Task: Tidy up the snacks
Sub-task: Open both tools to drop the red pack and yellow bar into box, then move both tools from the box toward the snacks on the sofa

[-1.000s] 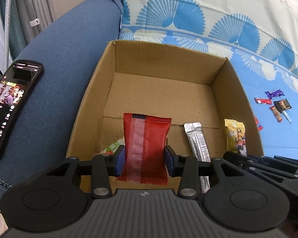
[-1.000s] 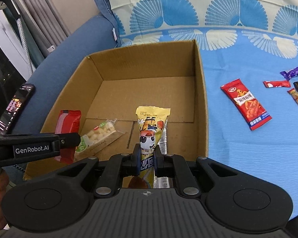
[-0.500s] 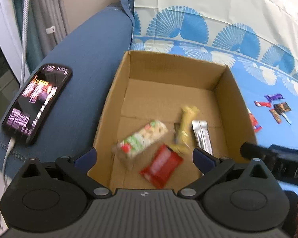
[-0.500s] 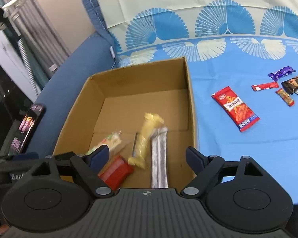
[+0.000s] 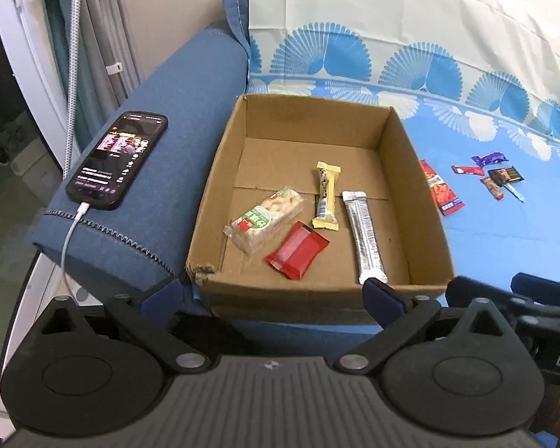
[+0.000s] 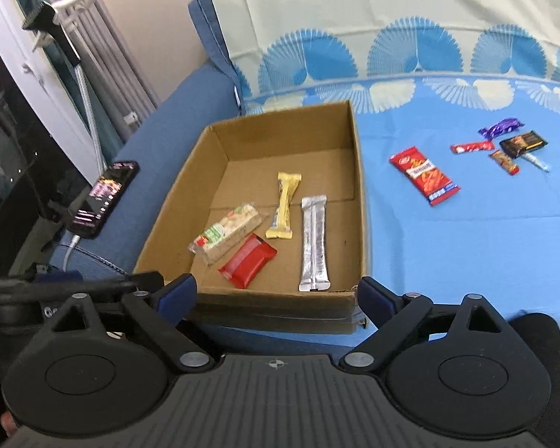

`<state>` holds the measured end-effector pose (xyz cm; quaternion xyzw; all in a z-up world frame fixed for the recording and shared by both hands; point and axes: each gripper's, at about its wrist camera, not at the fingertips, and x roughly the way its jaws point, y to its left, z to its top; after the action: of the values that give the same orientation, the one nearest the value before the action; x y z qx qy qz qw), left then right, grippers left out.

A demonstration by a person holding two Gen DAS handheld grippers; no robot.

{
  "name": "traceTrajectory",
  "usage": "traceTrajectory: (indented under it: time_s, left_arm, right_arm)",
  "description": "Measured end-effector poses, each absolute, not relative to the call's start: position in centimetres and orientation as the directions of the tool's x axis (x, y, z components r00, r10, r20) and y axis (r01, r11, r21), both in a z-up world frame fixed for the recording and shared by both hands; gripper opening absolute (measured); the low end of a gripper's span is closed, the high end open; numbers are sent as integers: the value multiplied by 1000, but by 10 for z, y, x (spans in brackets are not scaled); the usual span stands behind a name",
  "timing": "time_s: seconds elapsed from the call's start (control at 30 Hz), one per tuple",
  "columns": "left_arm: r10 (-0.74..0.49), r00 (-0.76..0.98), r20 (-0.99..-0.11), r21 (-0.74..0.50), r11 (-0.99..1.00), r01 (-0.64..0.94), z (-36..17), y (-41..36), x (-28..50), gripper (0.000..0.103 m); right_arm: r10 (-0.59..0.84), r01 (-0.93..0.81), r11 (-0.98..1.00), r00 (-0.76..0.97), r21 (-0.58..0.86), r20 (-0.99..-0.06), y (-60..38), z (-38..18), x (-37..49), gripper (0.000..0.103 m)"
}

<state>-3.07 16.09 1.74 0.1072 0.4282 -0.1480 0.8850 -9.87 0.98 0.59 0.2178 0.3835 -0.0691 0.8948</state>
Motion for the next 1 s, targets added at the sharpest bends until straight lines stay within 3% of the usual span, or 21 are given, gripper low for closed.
traceTrajectory:
  time_s: [1.0]
  left_arm:
    - [-185,631,-753,92,921,380,45,147,-79,103]
  right_arm:
    - [25,301,865,775,402,-632,-4,27,-156,94]
